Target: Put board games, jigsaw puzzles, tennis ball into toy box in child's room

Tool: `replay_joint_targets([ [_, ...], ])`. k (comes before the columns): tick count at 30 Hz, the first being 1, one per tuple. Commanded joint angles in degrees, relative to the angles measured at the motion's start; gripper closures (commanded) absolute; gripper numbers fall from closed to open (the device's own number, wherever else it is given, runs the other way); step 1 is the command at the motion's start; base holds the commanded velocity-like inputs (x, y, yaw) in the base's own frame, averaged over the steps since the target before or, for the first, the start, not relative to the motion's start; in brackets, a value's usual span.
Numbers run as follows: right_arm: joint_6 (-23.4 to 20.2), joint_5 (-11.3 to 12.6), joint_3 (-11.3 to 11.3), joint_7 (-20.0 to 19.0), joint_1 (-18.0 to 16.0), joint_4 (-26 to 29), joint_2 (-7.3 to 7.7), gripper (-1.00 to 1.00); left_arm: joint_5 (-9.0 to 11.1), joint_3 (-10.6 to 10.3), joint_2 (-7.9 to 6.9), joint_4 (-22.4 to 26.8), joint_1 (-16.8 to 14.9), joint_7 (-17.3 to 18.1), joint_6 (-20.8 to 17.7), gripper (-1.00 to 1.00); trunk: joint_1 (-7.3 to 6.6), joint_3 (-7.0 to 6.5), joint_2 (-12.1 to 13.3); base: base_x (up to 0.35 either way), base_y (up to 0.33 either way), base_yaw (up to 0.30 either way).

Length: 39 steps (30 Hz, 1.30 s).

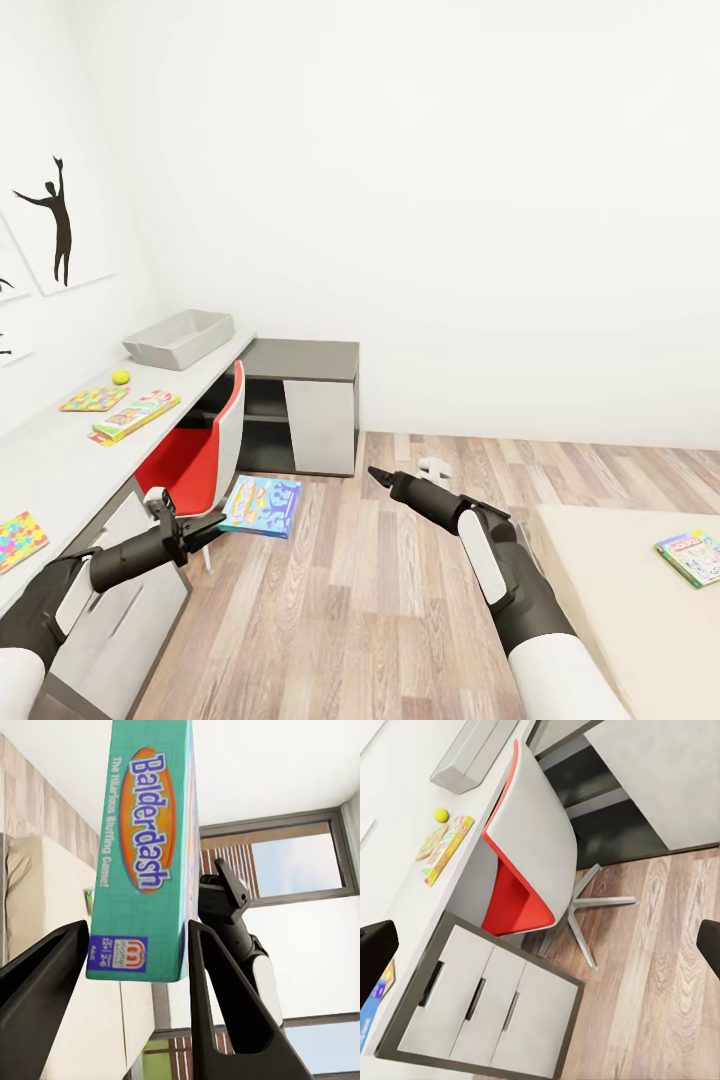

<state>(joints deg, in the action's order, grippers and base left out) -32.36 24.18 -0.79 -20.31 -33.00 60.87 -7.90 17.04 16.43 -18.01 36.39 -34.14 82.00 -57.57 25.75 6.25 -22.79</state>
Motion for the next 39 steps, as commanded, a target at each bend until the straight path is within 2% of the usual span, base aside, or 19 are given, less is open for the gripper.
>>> replay_joint_targets([
  [1,-0.44,0.33,-0.09,0.01,-0.05,0.07,-0.02,-1.00,0.10,0.00,-0.01,0.00,-0.05,0.18,-0.63,1.00,0.04,0.13,-0.13,0.000,0.000,0.000],
  [21,-0.72,0.37,-0.11,1.10,-0.05,0.61,-0.05,-1.00,-0.12,-0.05,-0.01,0.00,-0.05,0.18,-0.85,1.00,0.04,0.13,-0.13,0.000,0.000,0.069],
  [29,-0.49,0.35,0.19,1.15,-0.05,0.57,-0.10,-1.00,-0.08,0.05,-0.03,0.00,-0.05,0.18,-0.48,1.00,0.04,0.13,-0.13,0.235,0.000,0.001],
  [32,-0.39,0.29,1.37,1.22,-0.05,0.57,-0.07,-1.00,-0.14,0.21,-0.06,0.00,-0.05,0.18,-0.41,1.00,0.04,0.13,-0.13,0.285,-0.043,0.007],
  [39,-0.35,0.26,2.07,1.24,-0.05,0.57,-0.01,-1.00,-0.08,0.26,-0.01,0.00,-0.05,0.18,-0.27,1.00,0.04,0.01,-0.13,0.142,-0.149,0.195],
])
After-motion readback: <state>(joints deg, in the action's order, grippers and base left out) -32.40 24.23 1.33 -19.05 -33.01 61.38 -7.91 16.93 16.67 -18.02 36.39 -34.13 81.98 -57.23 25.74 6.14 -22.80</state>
